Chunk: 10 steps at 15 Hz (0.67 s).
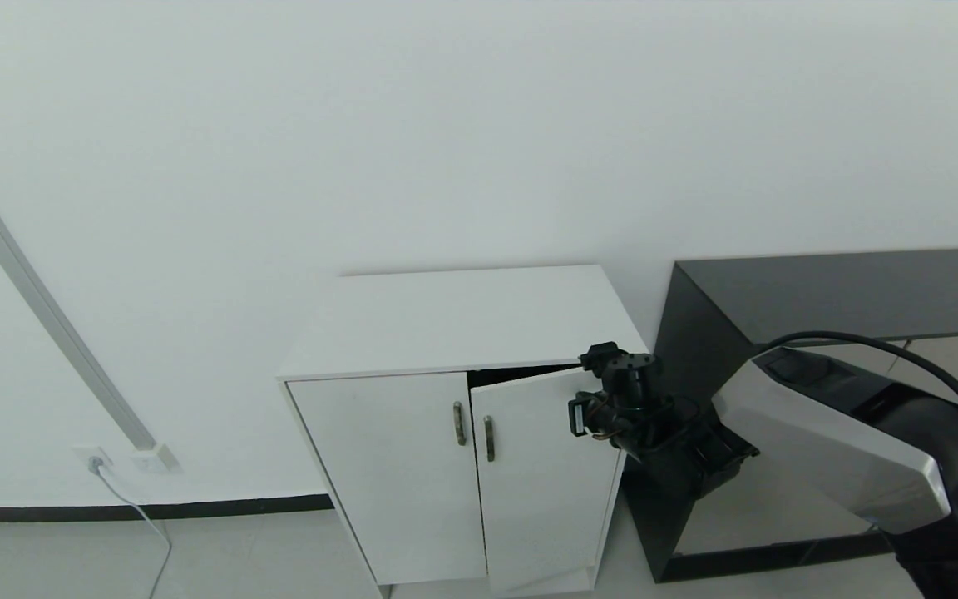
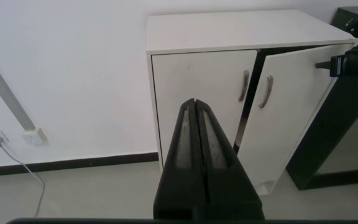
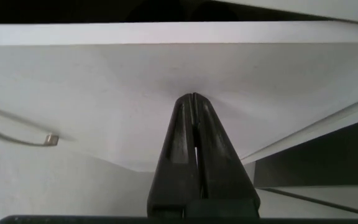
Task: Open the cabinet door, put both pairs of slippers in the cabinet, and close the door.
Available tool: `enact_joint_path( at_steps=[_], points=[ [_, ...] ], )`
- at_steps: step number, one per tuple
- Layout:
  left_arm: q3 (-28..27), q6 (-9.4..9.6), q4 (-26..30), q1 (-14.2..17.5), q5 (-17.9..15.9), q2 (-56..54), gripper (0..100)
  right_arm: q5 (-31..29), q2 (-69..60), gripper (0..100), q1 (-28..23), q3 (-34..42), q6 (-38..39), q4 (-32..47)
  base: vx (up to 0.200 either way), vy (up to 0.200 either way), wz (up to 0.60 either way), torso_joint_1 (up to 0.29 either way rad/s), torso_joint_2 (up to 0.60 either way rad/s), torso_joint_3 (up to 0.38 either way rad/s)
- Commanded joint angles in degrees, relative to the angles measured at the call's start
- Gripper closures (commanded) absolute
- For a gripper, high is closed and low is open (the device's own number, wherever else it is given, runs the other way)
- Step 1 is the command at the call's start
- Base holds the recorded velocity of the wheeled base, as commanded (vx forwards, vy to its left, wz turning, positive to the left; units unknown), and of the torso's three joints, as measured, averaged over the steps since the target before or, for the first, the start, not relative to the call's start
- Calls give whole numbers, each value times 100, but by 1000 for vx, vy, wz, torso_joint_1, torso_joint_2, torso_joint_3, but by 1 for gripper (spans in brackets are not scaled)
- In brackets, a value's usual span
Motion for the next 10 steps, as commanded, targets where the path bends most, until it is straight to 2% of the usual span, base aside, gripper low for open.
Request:
enact_joint_path(
  at_steps=[1, 10],
  points=[
    [0, -1, 6, 6, 1, 5, 100, -2, 37, 100, -9, -49, -1, 2, 0, 0, 0, 0, 0, 0],
    [0, -1, 6, 6, 1, 5, 100, -2, 125, 100, -36, -410, 8, 274, 0, 0, 0, 0, 0, 0]
  ],
)
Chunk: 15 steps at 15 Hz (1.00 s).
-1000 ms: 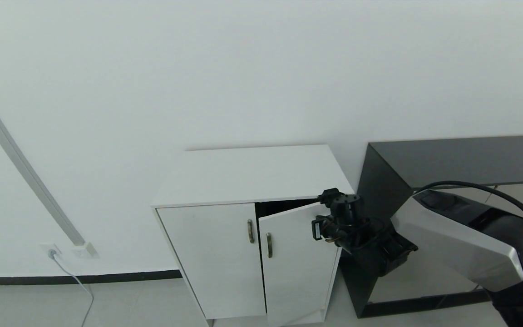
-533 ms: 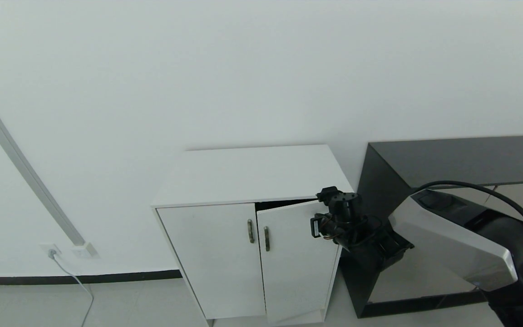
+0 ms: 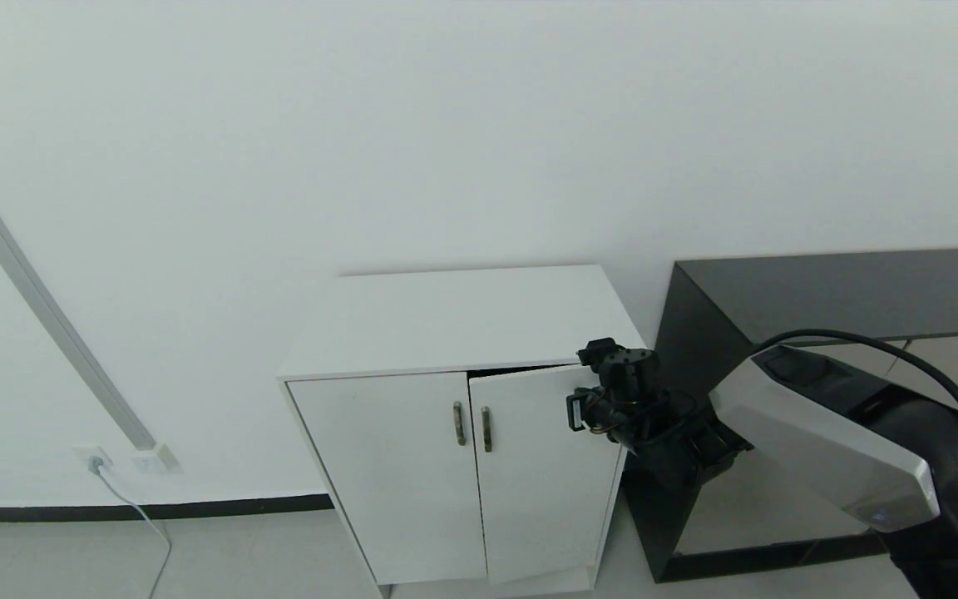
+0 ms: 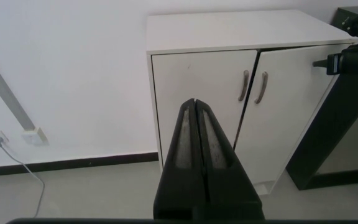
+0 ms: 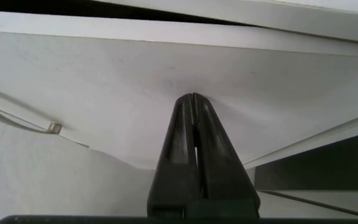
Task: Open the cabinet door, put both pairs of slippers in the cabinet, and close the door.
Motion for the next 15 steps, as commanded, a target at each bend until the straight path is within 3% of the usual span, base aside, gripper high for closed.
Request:
enact_joint_path(
  at_steps=[1, 15],
  points=[
    [0, 2, 0, -2, 1, 5, 100, -2, 39, 100, -5, -79, 1, 12, 0, 0, 0, 0, 0, 0],
    [0, 2, 0, 6, 1, 5, 100, -10, 135, 100, -49, -273, 19, 74, 0, 0, 0, 0, 0, 0]
  ],
)
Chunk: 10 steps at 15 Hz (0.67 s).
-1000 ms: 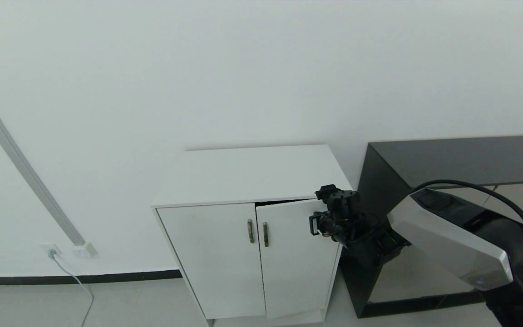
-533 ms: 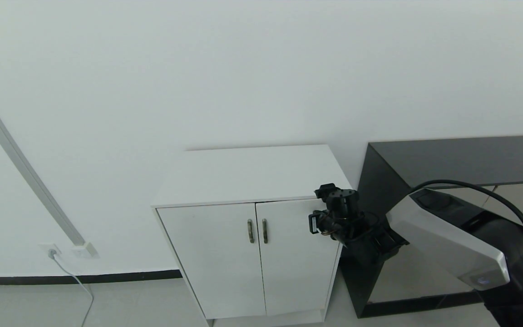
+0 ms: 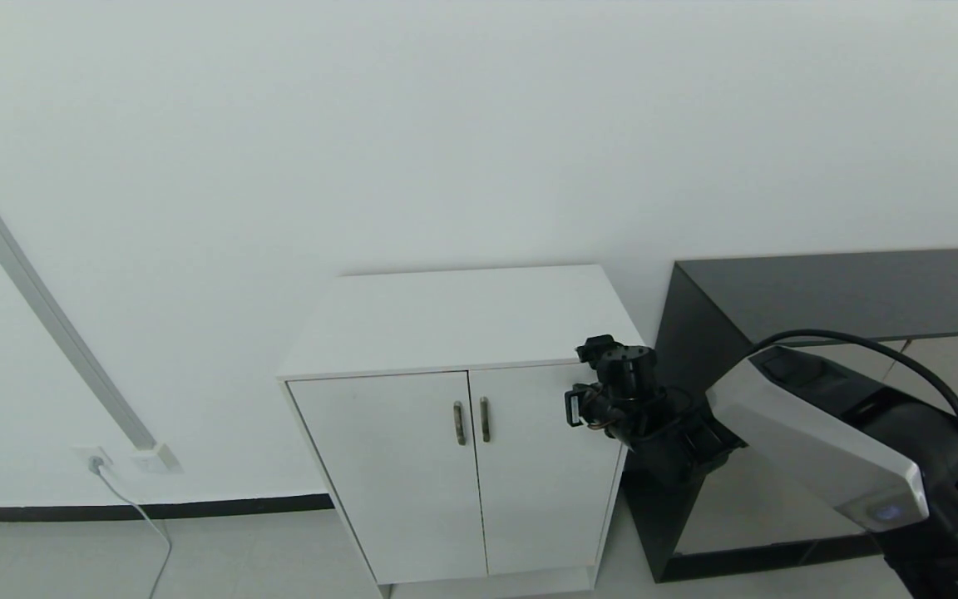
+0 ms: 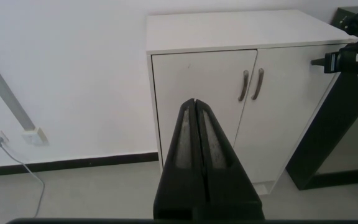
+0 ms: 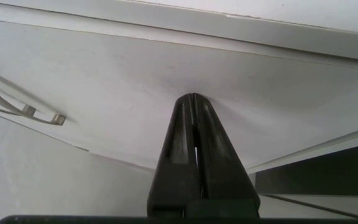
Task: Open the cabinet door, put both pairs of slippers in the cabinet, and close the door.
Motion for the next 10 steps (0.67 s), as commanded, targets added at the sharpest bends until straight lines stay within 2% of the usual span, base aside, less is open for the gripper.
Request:
enact_joint_path(
  at_steps=[1, 10],
  points=[
    [0, -1, 0, -5, 1, 5, 100, 7, 22, 100, -5, -24, 2, 6, 0, 0, 0, 0, 0, 0],
    [0, -9, 0, 4, 1, 5, 100, -2, 31, 100, -5, -42, 2, 6, 0, 0, 0, 0, 0, 0]
  ],
)
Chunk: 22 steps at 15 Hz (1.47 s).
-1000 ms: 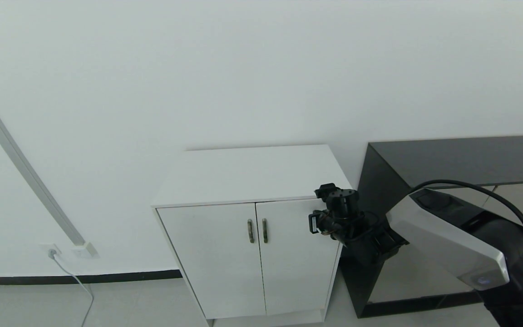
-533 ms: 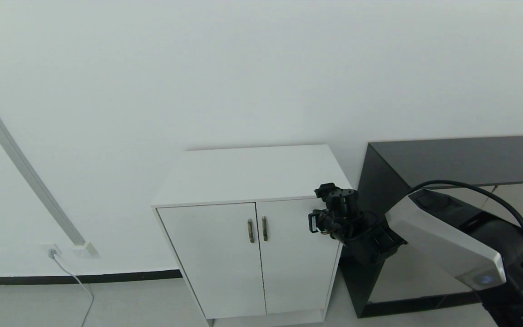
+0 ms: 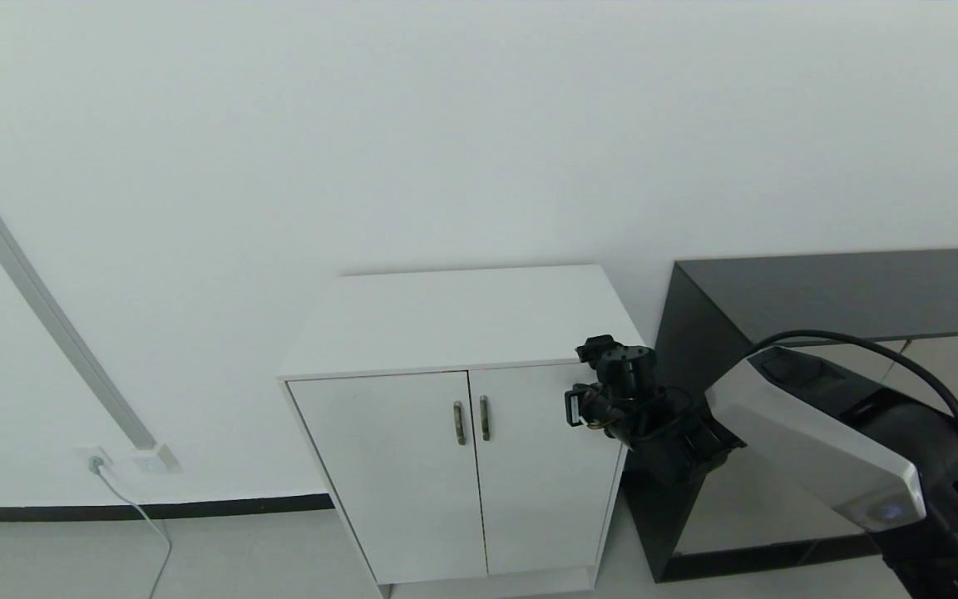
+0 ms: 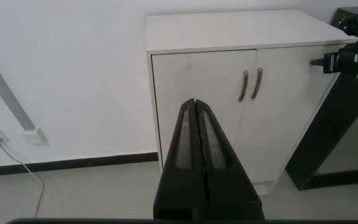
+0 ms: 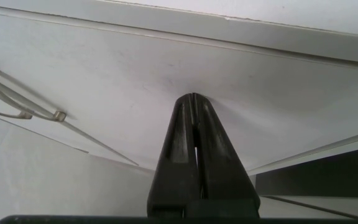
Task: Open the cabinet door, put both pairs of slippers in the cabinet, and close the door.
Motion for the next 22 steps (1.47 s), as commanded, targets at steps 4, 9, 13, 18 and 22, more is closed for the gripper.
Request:
enact_joint_path(
  at_steps=[4, 9, 13, 18, 22],
  points=[
    [0, -1, 0, 6, 1, 5, 100, -2, 21, 100, -5, -10, 0, -3, 0, 0, 0, 0, 0, 0],
    [0, -10, 0, 6, 10, 5, 100, -2, 39, 100, -23, -45, 0, 6, 0, 0, 0, 0, 0, 0],
    [0, -10, 0, 6, 10, 5, 100, -2, 39, 100, -23, -45, 0, -3, 0, 0, 0, 0, 0, 0],
    [0, -18, 0, 6, 10, 5, 100, -19, -189, 100, -5, 297, 0, -55, 0, 0, 0, 0, 0, 0],
    [0, -10, 0, 6, 10, 5, 100, -37, -857, 100, 197, 1343, 0, -662, 0, 0, 0, 0, 0, 0]
  ],
)
